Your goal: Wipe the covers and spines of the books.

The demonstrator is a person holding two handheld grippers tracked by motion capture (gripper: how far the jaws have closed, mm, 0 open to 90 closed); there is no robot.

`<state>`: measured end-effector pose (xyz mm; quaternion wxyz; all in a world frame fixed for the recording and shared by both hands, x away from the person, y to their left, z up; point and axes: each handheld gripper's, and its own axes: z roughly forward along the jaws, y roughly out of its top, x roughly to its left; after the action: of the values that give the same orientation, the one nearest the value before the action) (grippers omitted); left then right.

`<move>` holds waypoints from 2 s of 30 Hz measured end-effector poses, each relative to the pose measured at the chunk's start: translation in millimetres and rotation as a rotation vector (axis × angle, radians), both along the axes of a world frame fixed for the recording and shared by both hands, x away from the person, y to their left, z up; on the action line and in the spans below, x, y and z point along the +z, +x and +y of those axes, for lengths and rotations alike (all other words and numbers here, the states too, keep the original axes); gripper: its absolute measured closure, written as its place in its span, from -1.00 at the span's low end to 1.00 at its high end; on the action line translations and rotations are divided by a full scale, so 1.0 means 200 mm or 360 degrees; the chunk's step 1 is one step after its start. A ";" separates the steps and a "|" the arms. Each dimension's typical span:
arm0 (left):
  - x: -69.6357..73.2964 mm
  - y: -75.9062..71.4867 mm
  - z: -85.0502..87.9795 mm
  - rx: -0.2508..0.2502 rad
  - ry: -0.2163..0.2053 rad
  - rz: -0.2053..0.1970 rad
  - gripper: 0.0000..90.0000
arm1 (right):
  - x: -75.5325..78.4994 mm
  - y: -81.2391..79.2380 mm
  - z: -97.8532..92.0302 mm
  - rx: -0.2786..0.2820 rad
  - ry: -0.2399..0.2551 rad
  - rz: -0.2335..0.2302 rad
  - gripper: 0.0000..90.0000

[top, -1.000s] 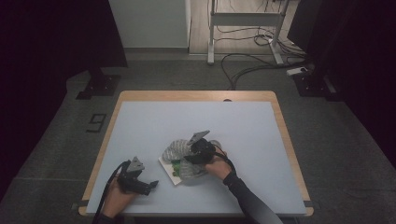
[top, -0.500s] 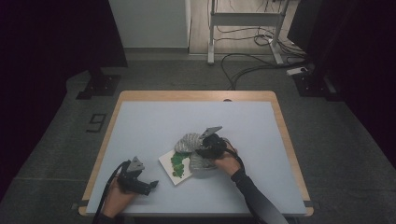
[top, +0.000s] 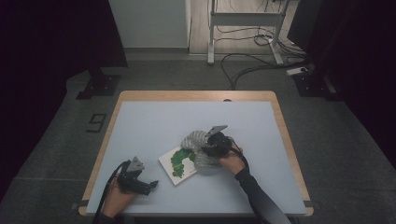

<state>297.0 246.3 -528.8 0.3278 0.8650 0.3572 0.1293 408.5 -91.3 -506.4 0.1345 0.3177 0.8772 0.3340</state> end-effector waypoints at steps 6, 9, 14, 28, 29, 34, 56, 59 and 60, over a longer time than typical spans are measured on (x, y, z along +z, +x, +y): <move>0.00 0.00 0.00 0.0000 0.0000 0.0000 -1.00 | 0.01 0.04 0.06 0.0004 -0.0022 -0.0007 0.35; 0.00 0.00 0.00 -0.0001 -0.0001 0.0001 -1.00 | 0.00 0.07 0.08 -0.0004 -0.0014 -0.0002 0.35; 0.00 0.00 0.00 0.0000 0.0000 0.0000 -1.00 | 0.00 0.11 0.11 -0.0022 -0.0016 -0.0002 0.35; 0.00 0.00 0.00 -0.0004 0.0002 0.0002 -1.00 | 0.01 0.18 0.17 -0.0007 -0.0009 0.0016 0.35; 0.00 0.00 0.00 -0.0004 0.0002 0.0002 -1.00 | 0.01 0.17 0.18 0.0003 -0.0019 0.0007 0.35; 0.00 0.00 0.00 -0.0004 0.0005 -0.0001 -1.00 | 0.02 0.13 0.24 0.0047 -0.0076 -0.0031 0.35; 0.00 0.00 0.00 0.0002 -0.0004 0.0001 -1.00 | 0.02 -0.02 0.48 0.0311 -0.0001 0.0009 0.34; 0.00 0.00 0.00 0.0002 -0.0005 0.0001 -1.00 | 0.02 -0.04 0.51 0.0338 0.0001 0.0012 0.34; 0.00 0.00 0.00 0.0003 -0.0004 0.0000 -1.00 | 0.02 -0.04 0.52 0.0349 0.0005 0.0013 0.34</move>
<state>296.9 246.1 -528.9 0.3287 0.8643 0.3582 0.1291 399.9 12.3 -501.7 0.0930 0.2213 0.9067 0.3468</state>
